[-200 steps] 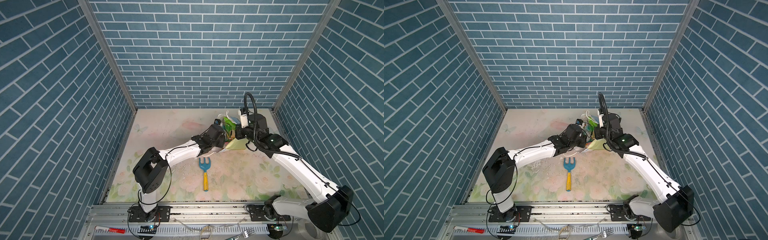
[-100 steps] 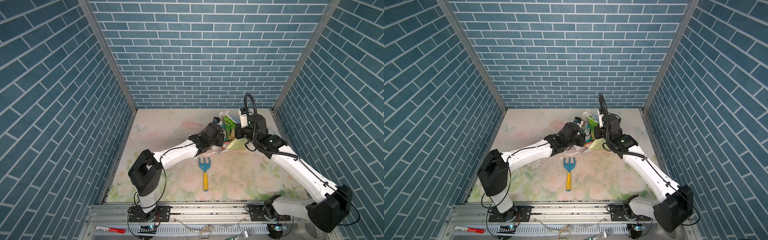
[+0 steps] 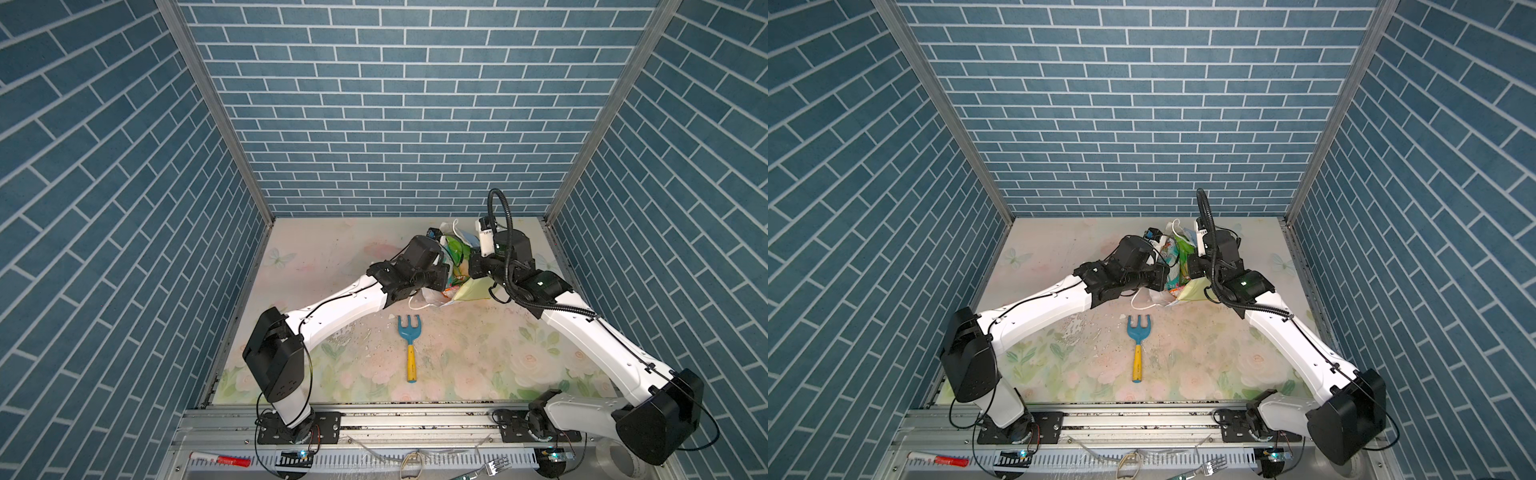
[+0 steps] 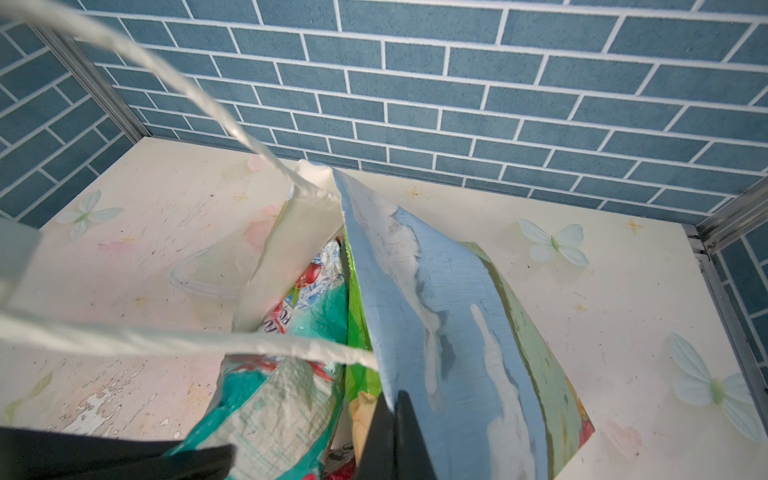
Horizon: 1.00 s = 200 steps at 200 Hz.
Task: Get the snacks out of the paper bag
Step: 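Lower the left gripper into the bag onto the teal FOX'S candy bag, then close the left gripper on the teal candy bag and lift it out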
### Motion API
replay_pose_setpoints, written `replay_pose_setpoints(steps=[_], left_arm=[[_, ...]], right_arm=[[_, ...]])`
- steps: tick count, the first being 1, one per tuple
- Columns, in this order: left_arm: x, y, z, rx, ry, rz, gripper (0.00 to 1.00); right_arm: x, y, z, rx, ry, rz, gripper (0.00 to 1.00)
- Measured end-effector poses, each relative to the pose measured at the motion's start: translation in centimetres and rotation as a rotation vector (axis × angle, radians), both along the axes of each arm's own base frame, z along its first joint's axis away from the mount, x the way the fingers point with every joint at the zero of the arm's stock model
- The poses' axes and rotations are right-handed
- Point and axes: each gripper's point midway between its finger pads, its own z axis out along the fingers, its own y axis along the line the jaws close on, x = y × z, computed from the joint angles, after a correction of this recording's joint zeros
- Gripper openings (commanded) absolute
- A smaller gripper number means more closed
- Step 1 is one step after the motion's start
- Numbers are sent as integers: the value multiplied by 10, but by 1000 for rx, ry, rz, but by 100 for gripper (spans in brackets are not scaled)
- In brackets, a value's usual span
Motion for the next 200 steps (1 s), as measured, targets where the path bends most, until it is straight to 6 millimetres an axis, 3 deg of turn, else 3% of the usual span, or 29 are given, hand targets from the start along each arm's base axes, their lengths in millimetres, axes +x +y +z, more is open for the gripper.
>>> replay_pose_setpoints(steps=[34, 54, 154, 200], left_arm=[[-13, 10, 37, -61, -34, -15, 0], [-16, 11, 48, -94, -41, -29, 0], [-7, 18, 38, -119, -15, -44, 0], [-8, 30, 48, -130, -63, -10, 0]], right_arm=[[0, 0, 0, -1, 1, -1, 0], [0, 0, -1, -2, 4, -1, 0], [2, 0, -6, -2, 18, -19, 0], [4, 0, -6, -6, 21, -22, 0]])
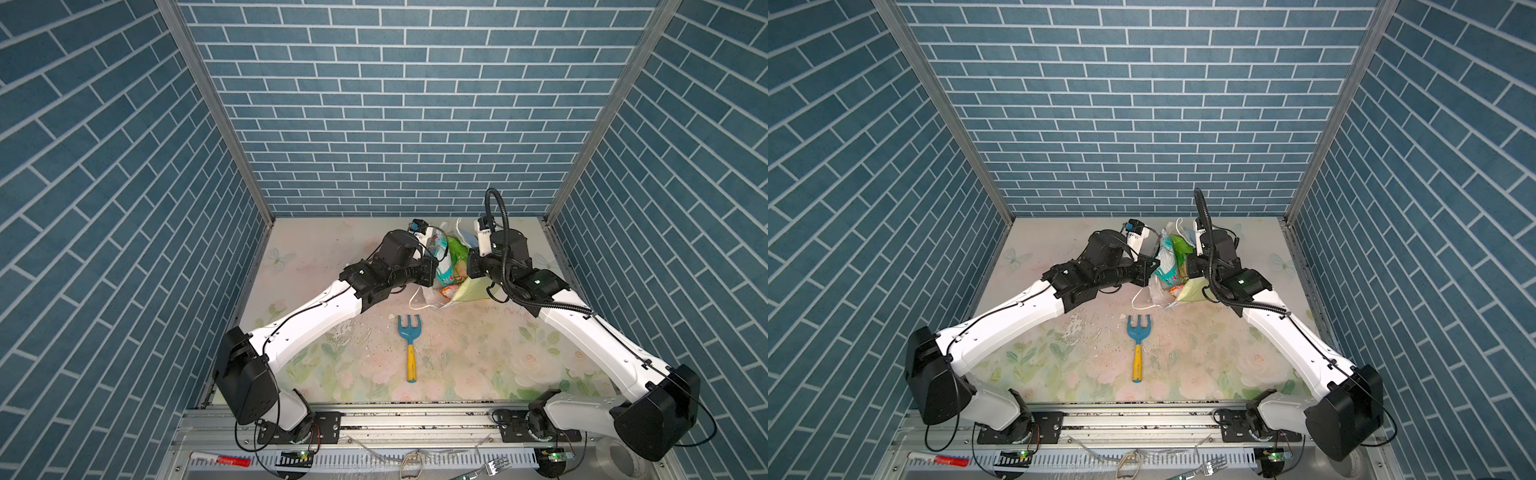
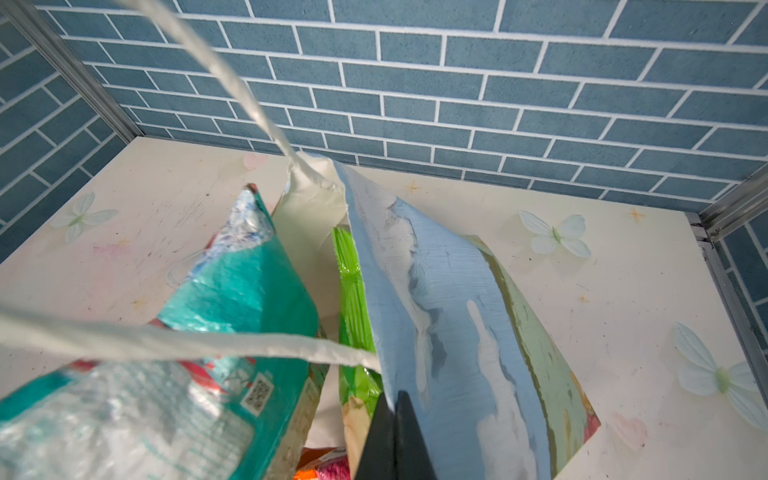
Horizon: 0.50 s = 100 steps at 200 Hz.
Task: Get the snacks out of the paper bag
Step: 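Close the left gripper on the teal candy bag and lift it out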
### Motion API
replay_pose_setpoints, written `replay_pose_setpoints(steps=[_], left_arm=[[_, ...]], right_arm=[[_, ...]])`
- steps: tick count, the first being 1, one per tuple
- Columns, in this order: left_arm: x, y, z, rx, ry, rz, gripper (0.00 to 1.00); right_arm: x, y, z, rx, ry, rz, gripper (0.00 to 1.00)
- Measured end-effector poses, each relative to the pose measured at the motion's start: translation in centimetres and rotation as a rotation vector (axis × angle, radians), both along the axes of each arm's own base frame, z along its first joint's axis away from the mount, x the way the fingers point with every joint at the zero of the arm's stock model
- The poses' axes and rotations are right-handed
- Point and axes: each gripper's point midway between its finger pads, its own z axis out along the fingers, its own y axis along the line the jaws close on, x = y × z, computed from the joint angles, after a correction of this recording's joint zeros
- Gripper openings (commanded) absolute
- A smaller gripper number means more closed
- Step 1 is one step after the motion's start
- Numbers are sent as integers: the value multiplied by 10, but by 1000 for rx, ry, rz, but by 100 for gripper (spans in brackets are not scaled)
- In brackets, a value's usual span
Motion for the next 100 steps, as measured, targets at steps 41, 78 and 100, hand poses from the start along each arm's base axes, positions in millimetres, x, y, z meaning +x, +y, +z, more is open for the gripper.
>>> replay_pose_setpoints(steps=[41, 78, 100], left_arm=[[1, 3, 8, -17, -26, 14, 0], [3, 5, 3, -13, -28, 25, 0], [3, 6, 1, -9, -26, 30, 0]], right_arm=[[0, 0, 0, 5, 2, -4, 0], [0, 0, 0, 5, 2, -4, 0], [0, 0, 0, 4, 3, -5, 0]])
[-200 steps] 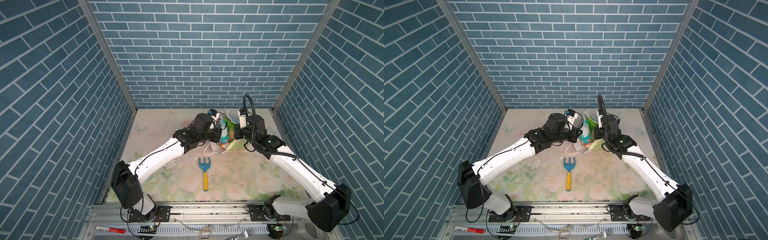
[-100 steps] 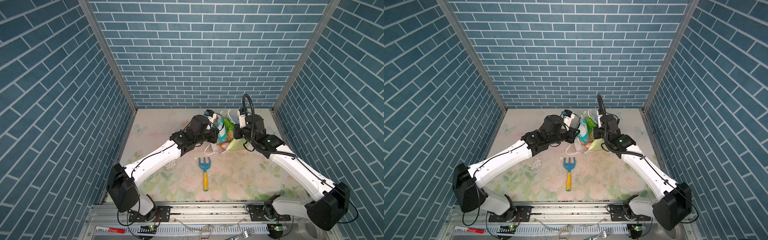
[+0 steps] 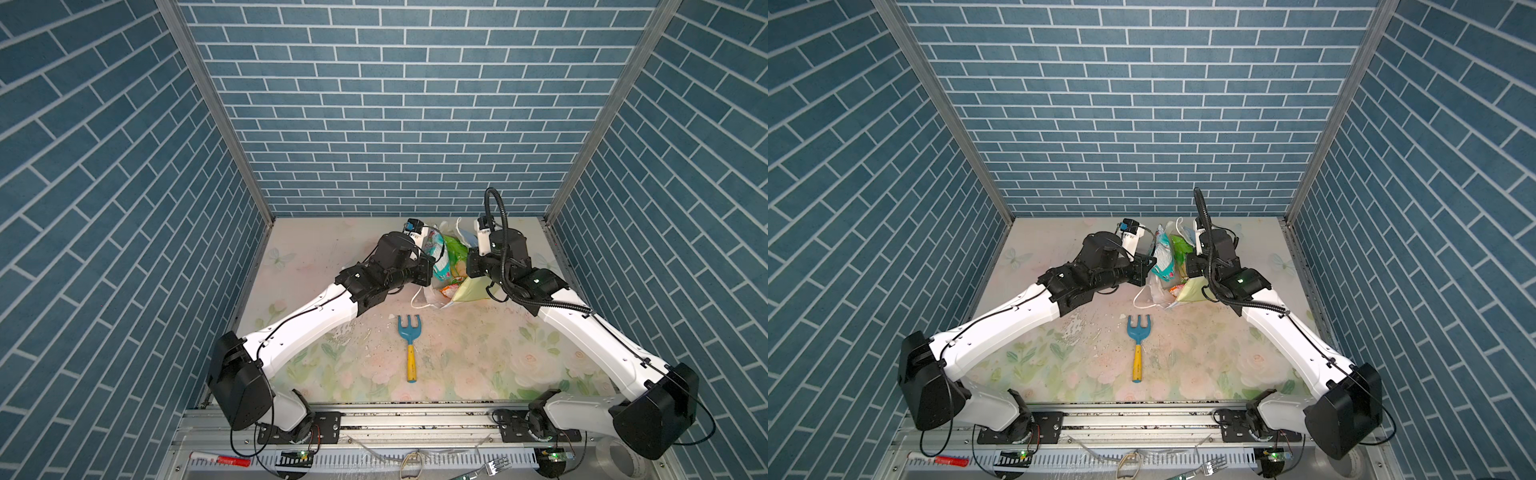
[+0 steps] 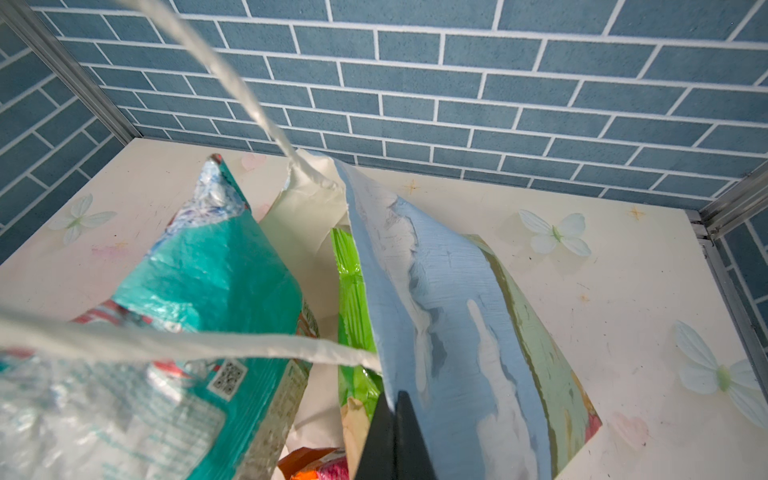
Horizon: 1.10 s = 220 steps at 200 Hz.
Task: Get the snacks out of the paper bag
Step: 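Close the left gripper on the teal candy bag and lift it out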
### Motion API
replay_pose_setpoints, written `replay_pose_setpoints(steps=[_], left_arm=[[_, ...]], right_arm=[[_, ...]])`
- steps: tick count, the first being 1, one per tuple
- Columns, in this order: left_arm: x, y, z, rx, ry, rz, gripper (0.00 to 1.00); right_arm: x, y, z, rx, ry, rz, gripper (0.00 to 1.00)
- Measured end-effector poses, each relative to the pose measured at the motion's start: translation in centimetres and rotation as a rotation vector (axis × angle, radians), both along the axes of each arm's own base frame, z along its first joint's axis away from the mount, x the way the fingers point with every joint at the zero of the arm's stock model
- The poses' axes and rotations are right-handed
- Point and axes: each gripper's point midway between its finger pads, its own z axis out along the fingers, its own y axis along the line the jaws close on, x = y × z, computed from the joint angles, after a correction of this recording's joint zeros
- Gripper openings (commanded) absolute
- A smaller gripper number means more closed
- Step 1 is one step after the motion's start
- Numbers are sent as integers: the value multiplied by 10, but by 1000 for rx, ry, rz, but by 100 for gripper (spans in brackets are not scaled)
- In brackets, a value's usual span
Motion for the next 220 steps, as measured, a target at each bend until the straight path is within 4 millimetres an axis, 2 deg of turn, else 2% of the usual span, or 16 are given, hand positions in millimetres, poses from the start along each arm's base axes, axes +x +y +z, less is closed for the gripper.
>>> replay_pose_setpoints(steps=[56, 90, 102, 116, 172, 194, 220], left_arm=[[2, 1, 1, -3, -7, 10, 0], [9, 11, -6, 13, -12, 57, 0], [10, 21, -11, 24, -9, 84, 0], [12, 31, -9, 29, -20, 106, 0], [10, 78, 40, 57, -173, 239, 0], [12, 111, 55, 71, -222, 336, 0], [13, 157, 47, 100, -225, 456, 0]], right_arm=[[0, 0, 0, 0, 0, -2, 0], [0, 0, 0, 3, 1, -5, 0], [0, 0, 0, 7, 2, -8, 0], [0, -1, 0, 11, 4, -10, 0], [3, 1, -1, 19, 2, -17, 0], [4, 0, -1, 18, 1, -21, 0], [6, 1, 0, 18, 1, -23, 0]])
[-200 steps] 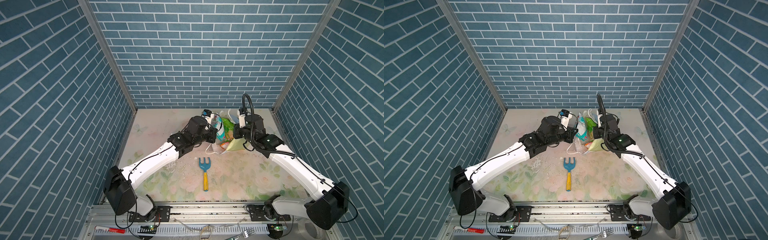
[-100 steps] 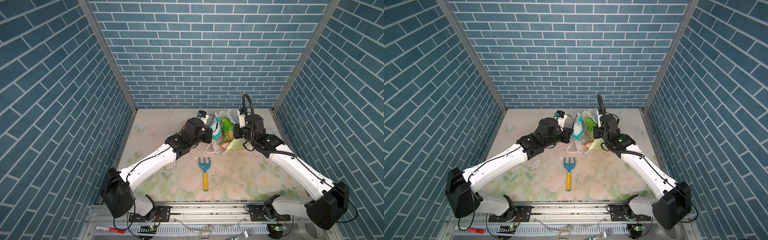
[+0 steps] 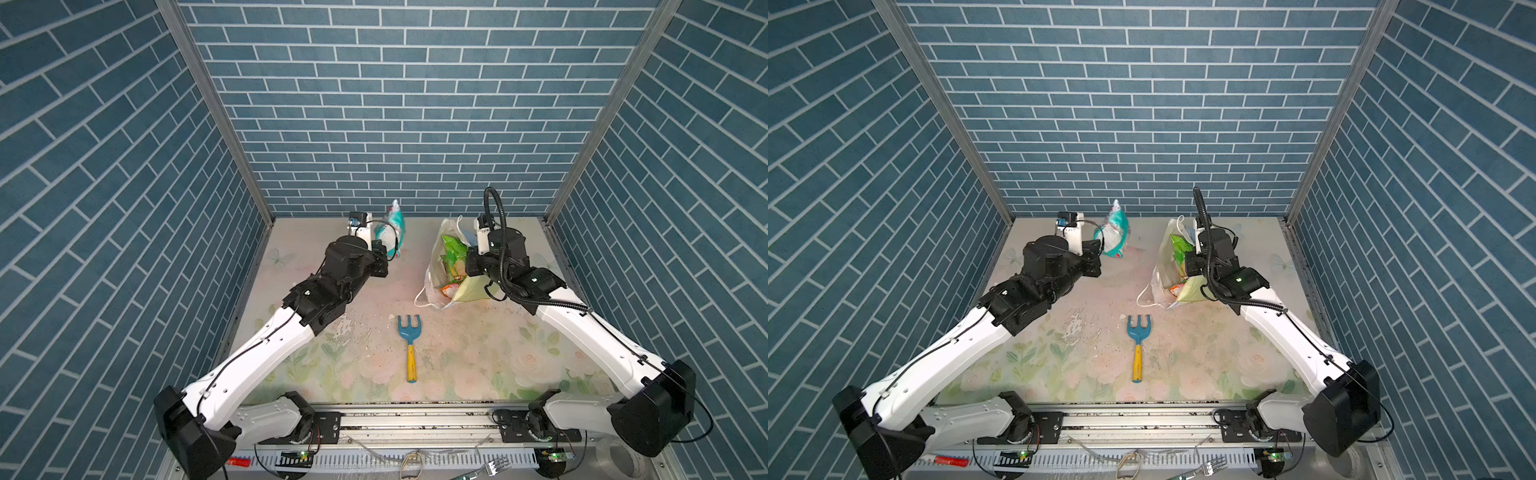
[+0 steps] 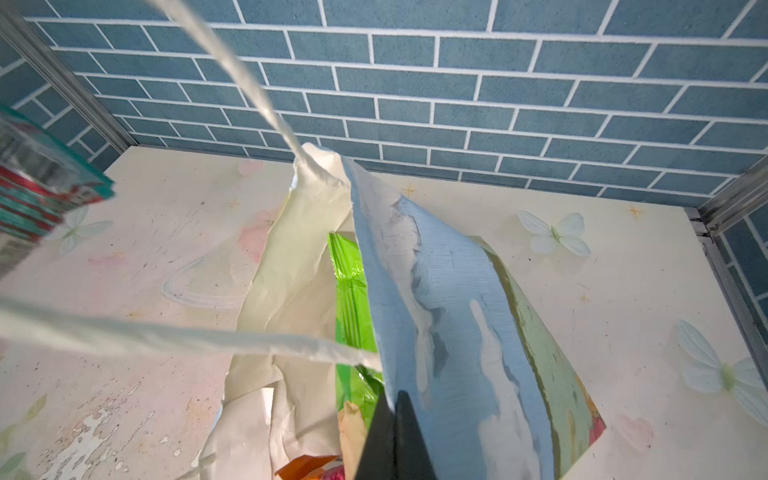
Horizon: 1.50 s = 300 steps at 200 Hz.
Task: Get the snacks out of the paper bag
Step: 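Close the left gripper on the teal candy bag and lift it out, then carry the teal candy bag with the left gripper away from the paper bag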
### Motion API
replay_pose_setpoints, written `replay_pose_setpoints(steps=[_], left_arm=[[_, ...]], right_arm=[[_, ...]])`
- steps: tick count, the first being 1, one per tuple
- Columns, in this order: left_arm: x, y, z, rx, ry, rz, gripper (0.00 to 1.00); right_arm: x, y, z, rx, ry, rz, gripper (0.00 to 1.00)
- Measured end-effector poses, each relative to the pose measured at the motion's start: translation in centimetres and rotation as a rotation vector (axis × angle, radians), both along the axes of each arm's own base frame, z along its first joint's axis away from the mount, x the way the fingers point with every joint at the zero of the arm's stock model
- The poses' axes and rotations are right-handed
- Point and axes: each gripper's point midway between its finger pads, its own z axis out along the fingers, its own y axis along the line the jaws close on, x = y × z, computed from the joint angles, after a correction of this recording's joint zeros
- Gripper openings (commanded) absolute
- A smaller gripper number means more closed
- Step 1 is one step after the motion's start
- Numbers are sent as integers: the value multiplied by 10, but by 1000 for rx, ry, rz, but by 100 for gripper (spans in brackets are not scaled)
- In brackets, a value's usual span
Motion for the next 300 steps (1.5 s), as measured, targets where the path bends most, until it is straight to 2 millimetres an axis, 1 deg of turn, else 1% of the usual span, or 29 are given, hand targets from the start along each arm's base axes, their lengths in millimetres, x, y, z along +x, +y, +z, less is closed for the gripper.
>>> replay_pose_setpoints(steps=[19, 71, 83, 104, 120, 144, 159, 171, 191, 211, 225, 235, 239, 245, 250, 255, 273, 281, 282, 292, 300], left_arm=[[1, 25, -13, 26, 21, 73, 0], [13, 79, -44, 97, 79, 247, 0], [16, 87, -50, 112, 96, 275, 0], [20, 95, -59, 137, 115, 310, 0], [22, 100, -71, 162, 138, 332, 0], [21, 117, -95, 197, 186, 382, 0], [21, 135, -112, 203, 223, 435, 0], [19, 153, -130, 210, 264, 485, 0], [16, 174, -159, 229, 337, 543, 0], [18, 183, -183, 248, 405, 571, 0], [20, 185, -195, 252, 440, 577, 0], [22, 187, -202, 256, 458, 578, 8], [22, 187, -203, 256, 463, 577, 14], [22, 187, -206, 257, 471, 576, 28], [23, 187, -207, 262, 474, 570, 49], [23, 187, -207, 256, 473, 570, 59], [26, 185, -205, 240, 462, 559, 82], [27, 183, -202, 228, 452, 551, 89], [27, 183, -201, 228, 451, 548, 91], [27, 181, -196, 224, 436, 534, 99], [28, 180, -191, 211, 420, 529, 100]], right_arm=[[1, 0, 0, -1, 1, -1, 0], [1, 1, -1, 1, 3, -2, 0], [1, 1, -1, 7, 5, -6, 0], [1, 1, -1, 14, 8, -9, 0], [2, 1, -1, 13, 8, -9, 0], [2, 1, -1, 13, 8, -9, 0], [2, 1, -2, 17, 10, -11, 0], [2, 2, -2, 21, 12, -10, 0], [2, 3, -2, 24, 13, -7, 0], [2, 3, -2, 31, 16, -8, 0], [2, 4, -3, 34, 18, -8, 0], [2, 4, -3, 37, 21, -10, 0], [2, 4, -3, 38, 21, -11, 0], [2, 4, -3, 38, 21, -11, 0], [2, 4, -3, 38, 21, -11, 0], [2, 4, -3, 38, 21, -11, 0], [2, 4, -3, 38, 21, -12, 0], [2, 4, -3, 38, 21, -12, 0], [2, 4, -3, 38, 21, -12, 0], [2, 4, -3, 38, 21, -12, 0], [2, 4, -3, 38, 21, -12, 0]])
